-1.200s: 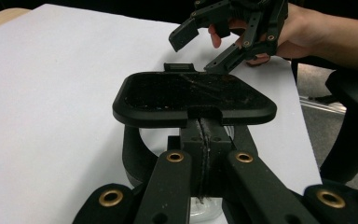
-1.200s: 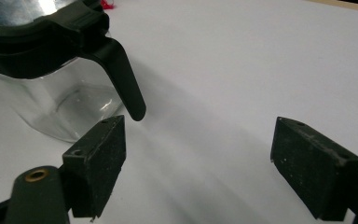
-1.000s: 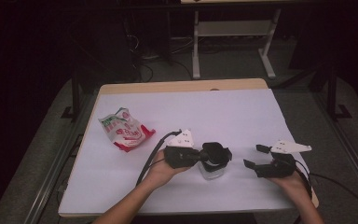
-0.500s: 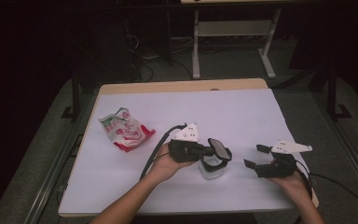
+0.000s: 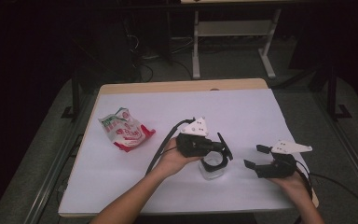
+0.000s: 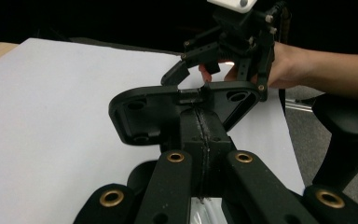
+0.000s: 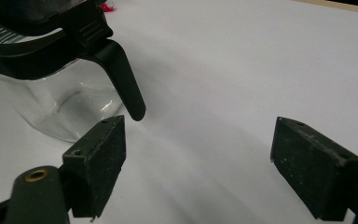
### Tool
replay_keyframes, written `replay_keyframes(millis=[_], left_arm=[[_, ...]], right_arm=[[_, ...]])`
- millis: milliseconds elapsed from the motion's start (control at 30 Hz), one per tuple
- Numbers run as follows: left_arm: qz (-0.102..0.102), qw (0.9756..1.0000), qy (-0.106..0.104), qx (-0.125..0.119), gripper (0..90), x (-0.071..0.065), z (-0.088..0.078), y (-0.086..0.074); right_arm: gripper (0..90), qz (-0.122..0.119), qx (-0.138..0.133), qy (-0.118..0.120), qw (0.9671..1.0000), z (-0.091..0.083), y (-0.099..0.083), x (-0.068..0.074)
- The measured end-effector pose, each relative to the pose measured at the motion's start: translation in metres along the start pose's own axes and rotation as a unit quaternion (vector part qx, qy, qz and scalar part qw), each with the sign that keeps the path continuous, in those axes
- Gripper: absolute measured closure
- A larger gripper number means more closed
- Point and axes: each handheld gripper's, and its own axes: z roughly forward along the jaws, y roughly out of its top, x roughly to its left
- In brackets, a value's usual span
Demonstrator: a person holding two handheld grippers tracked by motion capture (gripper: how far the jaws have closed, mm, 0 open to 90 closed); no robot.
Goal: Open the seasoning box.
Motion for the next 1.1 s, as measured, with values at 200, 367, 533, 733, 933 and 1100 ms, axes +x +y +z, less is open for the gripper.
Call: replay_keyframes(millis=[200, 367, 533, 733, 933, 1100], left_arm=[[-0.002, 1.0, -0.006, -0.001, 89.8, 0.004, 0.007, 0.005], [-0.006, 1.0, -0.006, -0.003, 89.8, 0.006, 0.012, 0.009], [-0.005, 1.0, -0.007, -0.002, 89.7, 0.008, 0.017, 0.013], [-0.006, 0.9999, -0.009, -0.003, 89.8, 0.009, 0.023, 0.016], [-0.005, 0.9999, -0.009, -0.001, 89.8, 0.009, 0.026, 0.018], [-0.005, 0.9999, -0.012, -0.003, 89.8, 0.008, 0.03, 0.02]], right_arm=[[17.6, 0.0, 0.001, 0.001, 1.0, 0.0, 0.0, 0.0], [17.6, -0.001, 0.0, 0.002, 1.0, 0.0, -0.001, -0.001], [17.6, -0.001, 0.001, 0.002, 1.0, 0.0, -0.001, -0.001], [17.6, 0.001, 0.002, 0.002, 1.0, 0.0, -0.001, -0.001], [17.6, 0.002, 0.002, 0.001, 1.0, 0.0, -0.001, -0.001], [17.6, 0.0, 0.001, 0.002, 1.0, 0.0, -0.001, -0.001]])
